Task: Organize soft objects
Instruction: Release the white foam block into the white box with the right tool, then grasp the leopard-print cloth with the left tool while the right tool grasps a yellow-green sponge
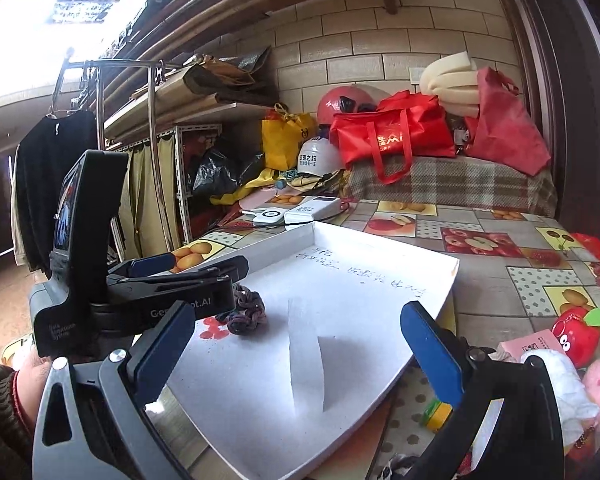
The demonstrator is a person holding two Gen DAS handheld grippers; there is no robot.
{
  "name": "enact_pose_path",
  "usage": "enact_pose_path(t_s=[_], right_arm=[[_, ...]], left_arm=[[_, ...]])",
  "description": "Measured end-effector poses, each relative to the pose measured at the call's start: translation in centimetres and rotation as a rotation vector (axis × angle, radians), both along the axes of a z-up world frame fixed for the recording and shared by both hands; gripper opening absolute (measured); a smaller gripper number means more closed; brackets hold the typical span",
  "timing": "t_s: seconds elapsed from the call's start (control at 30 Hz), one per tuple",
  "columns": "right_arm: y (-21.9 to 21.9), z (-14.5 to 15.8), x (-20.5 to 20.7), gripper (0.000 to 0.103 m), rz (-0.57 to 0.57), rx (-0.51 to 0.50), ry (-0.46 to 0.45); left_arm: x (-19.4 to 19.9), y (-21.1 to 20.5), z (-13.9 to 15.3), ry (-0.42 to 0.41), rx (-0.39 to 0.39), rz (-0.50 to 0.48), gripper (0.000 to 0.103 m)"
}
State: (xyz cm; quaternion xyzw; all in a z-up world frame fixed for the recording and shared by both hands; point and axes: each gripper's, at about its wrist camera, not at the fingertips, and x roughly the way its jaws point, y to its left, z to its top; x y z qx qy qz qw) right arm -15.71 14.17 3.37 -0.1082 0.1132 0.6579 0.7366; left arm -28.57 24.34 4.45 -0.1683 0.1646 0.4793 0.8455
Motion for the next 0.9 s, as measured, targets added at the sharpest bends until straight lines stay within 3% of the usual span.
enact_pose_path(t_s=[0.23,0.5,0.77,0.9], right_arm=[[-1.3,0.1,1.2,0.103,-0.02,0.001,0.052],[-6.2,1.2,4.3,0.103,-0.125,0.083,0.064],[-12.6,2.0,7.2,0.103,-0.304,0.162,-0.063],[-14.3,1.8,9.8,0.103,-0.333,0.11,-0.002]], left_arm=[[0.2,-2.4,0.9,-0.001,0.126,-0.036,0.098],[0.8,-4.4,1.0,-0.013,0.142,-0.129,0.098],[3.5,-7.8,0.8,-0.003,0.088,-0.323,0.097],[6.2,-9.9,0.5,0.018,-0.002,-0.525,0.097]])
